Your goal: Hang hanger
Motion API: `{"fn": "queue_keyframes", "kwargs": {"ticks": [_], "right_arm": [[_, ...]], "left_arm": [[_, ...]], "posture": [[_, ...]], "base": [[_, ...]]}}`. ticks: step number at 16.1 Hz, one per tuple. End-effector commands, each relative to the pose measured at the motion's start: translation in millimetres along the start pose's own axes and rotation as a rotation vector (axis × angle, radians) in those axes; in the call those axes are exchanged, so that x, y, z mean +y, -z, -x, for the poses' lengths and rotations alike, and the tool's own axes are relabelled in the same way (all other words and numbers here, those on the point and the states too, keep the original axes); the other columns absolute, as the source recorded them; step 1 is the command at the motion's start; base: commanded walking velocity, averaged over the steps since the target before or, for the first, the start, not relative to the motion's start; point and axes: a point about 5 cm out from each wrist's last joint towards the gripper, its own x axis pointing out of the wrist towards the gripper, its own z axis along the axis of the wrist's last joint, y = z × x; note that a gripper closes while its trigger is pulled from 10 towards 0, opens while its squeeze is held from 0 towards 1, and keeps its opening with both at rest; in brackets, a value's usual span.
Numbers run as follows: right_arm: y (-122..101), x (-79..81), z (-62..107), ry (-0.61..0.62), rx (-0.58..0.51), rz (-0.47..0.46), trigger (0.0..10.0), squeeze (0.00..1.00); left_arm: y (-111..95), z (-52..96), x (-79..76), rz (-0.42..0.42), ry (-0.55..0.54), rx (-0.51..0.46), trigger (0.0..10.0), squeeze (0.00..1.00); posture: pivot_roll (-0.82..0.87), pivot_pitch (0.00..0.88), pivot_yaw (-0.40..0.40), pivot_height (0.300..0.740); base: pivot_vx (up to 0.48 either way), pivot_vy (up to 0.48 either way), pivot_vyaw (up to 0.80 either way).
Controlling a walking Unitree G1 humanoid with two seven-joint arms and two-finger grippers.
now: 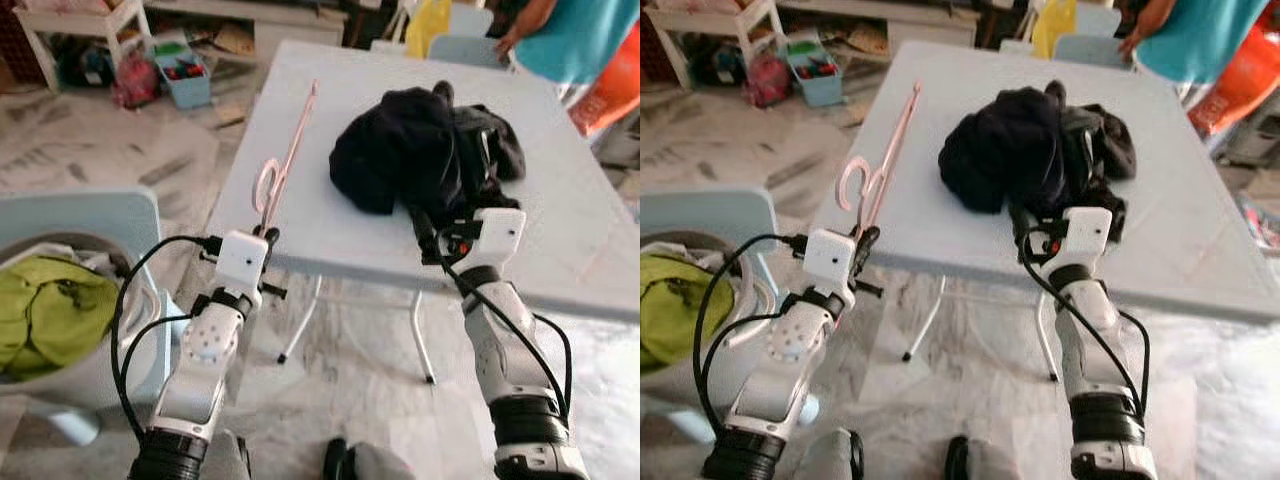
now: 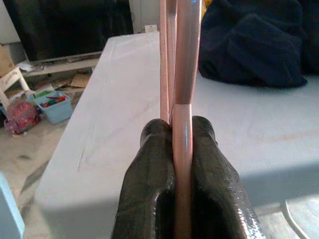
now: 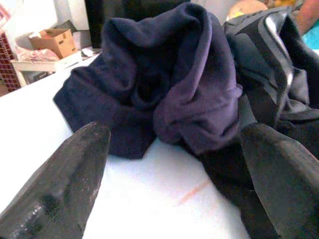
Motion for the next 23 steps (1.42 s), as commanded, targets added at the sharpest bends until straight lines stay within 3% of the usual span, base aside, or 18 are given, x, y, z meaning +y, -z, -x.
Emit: {"fn": "queue_keyframes", "kwargs": {"ticks": [1, 15, 17, 18, 20, 22, 23], "right_arm": [[-3, -0.7, -2.0, 0.002, -0.002, 0.007, 10.0, 0.0], [4, -4.8, -2.5, -0.012, 0.042, 0.066, 10.0, 0.0], [7, -7.3, -3.7, -0.061, 0.067, 0.098, 10.0, 0.0], [9, -9.2, -3.7, -0.068, 0.083, 0.114, 10.0, 0.0], [13, -14.9, -3.9, -0.1, 0.124, 0.187, 10.0, 0.0], [12, -16.8, -3.4, -0.202, 0.151, 0.211, 10.0, 0.0], [14, -21.3, 1.1, -0.348, 0.207, 0.356, 10.0, 0.0]], "left_arm": [[2, -0.3, -3.4, -0.001, 0.009, 0.017, 10.0, 0.0], [6, -0.8, -3.6, -0.041, 0.02, 0.039, 10.0, 0.0], [14, -5.1, 0.0, -0.245, 0.092, 0.047, 10.0, 0.0], [19, -7.1, 3.3, -0.298, 0.114, 0.065, 10.0, 0.0], [33, -12.3, 18.9, -0.36, 0.195, 0.148, 10.0, 0.0], [50, -9.4, 25.9, -0.369, 0.379, 0.286, 10.0, 0.0], [55, -4.1, 24.8, -0.323, 0.497, 0.303, 10.0, 0.0]], "posture": [[-0.02, 0.022, -0.097, 0.74], [-0.02, 0.029, -0.095, 0.74], [-0.02, 0.029, -0.096, 0.74], [-0.02, 0.029, -0.101, 0.74], [-0.02, 0.029, -0.1, 0.74], [-0.03, 0.03, -0.096, 0.74], [-0.03, 0.036, -0.09, 0.74]], "base": [[-0.315, 0.0, 0.0], [-0.258, 0.0, 0.0], [0.0, 0.0, 0.0], [0.0, 0.0, 0.0], [0.0, 0.0, 0.0], [0.0, 0.0, 0.0], [0.0, 0.0, 0.0]]}}
